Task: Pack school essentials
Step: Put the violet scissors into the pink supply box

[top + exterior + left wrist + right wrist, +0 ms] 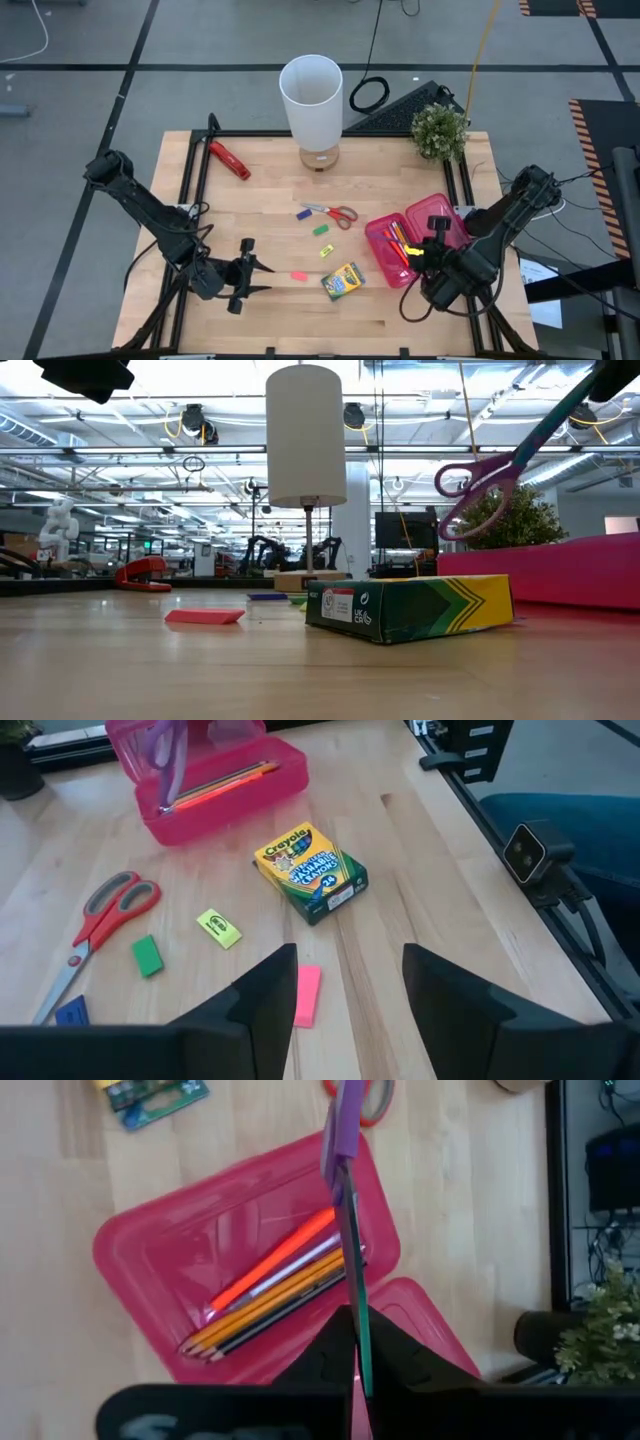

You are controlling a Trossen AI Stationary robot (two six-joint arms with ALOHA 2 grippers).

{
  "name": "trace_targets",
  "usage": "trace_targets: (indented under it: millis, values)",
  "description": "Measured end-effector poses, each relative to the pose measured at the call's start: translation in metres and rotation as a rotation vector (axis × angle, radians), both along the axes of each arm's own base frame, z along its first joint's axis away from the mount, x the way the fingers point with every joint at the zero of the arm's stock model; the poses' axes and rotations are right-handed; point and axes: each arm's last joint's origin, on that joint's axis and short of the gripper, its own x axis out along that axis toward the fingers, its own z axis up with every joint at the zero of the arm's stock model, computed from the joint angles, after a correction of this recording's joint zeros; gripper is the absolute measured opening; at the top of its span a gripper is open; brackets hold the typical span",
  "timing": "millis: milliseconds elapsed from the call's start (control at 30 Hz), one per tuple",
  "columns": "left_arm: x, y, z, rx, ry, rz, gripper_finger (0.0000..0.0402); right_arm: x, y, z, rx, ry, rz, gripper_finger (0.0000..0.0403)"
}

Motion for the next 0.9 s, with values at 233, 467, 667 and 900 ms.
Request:
trace_targets:
  millis: [233, 467, 667, 900]
  values:
    - [0.0, 0.0, 0.0, 0.001, 0.0, -0.001, 0.0186, -0.001, -0.003, -0.008, -0.015, 0.011, -0.034, 0.0]
    - [0.0, 0.0, 0.0, 0.001, 0.0, -0.001, 0.0186, 0.001, -0.012, -0.02, -0.049, 0.047, -0.071, 0.0]
    - [0.0, 0.0, 0.0, 0.001, 0.0, -0.002, 0.0186, -0.002, -0.018, -0.037, -0.105, 0.113, -0.06, 0.0]
    - [0.0, 0.0, 0.0, 0.002, 0.0, -0.002, 0.0186, -0.005, -0.021, -0.045, -0.125, 0.14, -0.066, 0.0]
